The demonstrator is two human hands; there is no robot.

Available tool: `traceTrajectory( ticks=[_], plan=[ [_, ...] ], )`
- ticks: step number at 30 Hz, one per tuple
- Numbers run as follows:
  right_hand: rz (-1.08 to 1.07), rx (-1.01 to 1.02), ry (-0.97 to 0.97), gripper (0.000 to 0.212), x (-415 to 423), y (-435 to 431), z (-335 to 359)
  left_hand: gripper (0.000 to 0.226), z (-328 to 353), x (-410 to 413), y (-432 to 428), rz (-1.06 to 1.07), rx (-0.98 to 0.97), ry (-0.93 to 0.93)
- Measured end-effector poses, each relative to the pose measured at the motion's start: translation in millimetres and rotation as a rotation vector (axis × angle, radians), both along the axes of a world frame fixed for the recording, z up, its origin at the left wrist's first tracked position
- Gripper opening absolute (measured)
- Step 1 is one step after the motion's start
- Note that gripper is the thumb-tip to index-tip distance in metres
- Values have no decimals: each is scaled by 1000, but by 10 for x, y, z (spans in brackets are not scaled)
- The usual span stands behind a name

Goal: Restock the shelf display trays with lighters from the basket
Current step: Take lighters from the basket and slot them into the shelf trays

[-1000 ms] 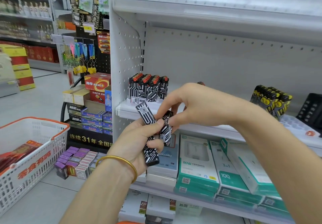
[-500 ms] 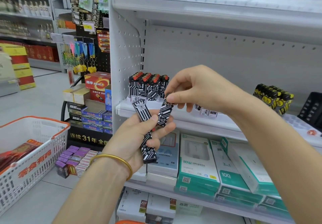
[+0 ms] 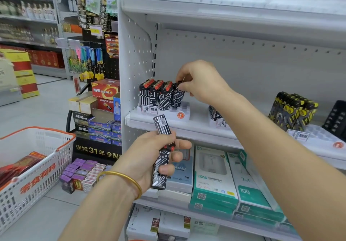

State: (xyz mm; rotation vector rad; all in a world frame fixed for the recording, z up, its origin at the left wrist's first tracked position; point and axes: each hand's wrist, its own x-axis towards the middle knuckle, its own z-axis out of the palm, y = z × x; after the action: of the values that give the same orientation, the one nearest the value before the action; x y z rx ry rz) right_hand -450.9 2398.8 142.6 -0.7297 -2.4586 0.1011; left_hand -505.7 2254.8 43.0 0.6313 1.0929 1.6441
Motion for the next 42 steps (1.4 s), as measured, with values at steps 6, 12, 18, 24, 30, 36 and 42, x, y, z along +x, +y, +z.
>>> traceTrajectory(
  ticks=[6, 12, 18, 24, 30, 36, 42],
  plan=[
    [3, 4, -107, 22, -85, 19, 52, 6, -5, -20, 4, -23, 15, 3],
    [-55, 173, -126, 23, -153, 47, -102, 17, -16, -17, 24, -22, 57, 17],
    [-40, 145, 50, 29, 113, -198, -67, 23, -2, -19, 16, -35, 70, 7],
    [208, -258, -71, 17, 421, -570, -65, 26, -10, -11, 29, -37, 168, 50],
    [341, -531, 34, 7, 660, -613, -63, 43, 42, 4, 33, 82, 341, -57],
    [301, -461, 6, 4, 667, -603, -154, 58, 19, 49, 17, 175, 363, -5],
    [313, -460, 54, 13, 534, -544, -94, 46, 9, 38, -6, 172, 335, 247]
  ],
)
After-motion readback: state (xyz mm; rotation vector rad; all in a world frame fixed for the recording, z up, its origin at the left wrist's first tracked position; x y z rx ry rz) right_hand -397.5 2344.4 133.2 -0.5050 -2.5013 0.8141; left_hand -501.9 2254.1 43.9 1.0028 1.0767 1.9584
